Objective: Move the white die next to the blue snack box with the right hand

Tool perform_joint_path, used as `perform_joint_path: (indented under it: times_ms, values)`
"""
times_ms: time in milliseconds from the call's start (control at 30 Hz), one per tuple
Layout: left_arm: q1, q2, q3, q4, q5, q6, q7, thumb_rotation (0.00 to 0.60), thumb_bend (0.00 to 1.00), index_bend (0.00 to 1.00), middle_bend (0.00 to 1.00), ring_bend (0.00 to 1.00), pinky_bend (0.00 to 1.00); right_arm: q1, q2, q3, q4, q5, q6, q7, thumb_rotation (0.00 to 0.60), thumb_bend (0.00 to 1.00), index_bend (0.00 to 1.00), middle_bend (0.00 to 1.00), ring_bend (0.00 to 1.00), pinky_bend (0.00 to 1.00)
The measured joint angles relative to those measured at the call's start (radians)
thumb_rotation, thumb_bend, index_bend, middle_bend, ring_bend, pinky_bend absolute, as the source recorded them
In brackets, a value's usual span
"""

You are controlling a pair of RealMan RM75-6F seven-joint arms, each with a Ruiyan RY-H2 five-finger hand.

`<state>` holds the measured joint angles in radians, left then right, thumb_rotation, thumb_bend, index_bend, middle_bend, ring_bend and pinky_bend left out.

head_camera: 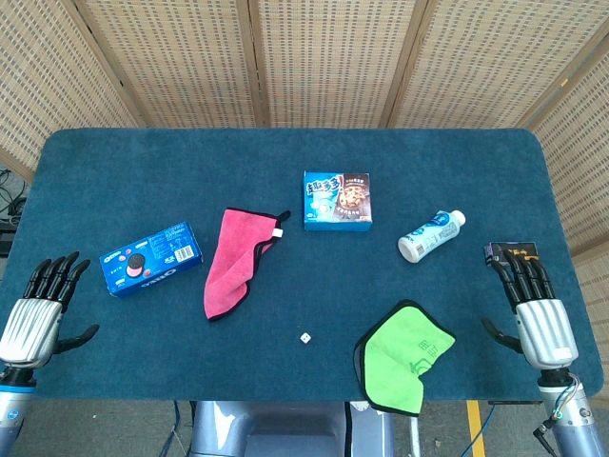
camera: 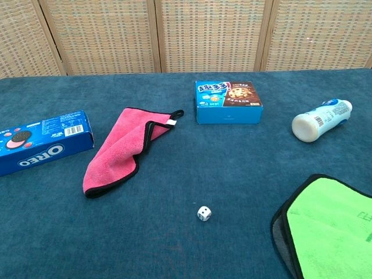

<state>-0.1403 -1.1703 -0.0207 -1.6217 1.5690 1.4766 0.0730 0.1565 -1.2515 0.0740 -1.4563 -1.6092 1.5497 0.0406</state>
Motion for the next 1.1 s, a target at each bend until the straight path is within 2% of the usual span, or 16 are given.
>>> perform_joint_path:
  times_ms: [1100]
  values:
    - [0.005, 0.010, 0.005, -0.018, 0.016, 0.014, 0.003, 0.600, 0.20, 0.00, 0.00, 0.00, 0.00, -0.010, 0.012, -0.004, -0.016, -0.012, 0.017, 0.005, 0.600, 0.26, 0.04, 0.00, 0.00, 0.00]
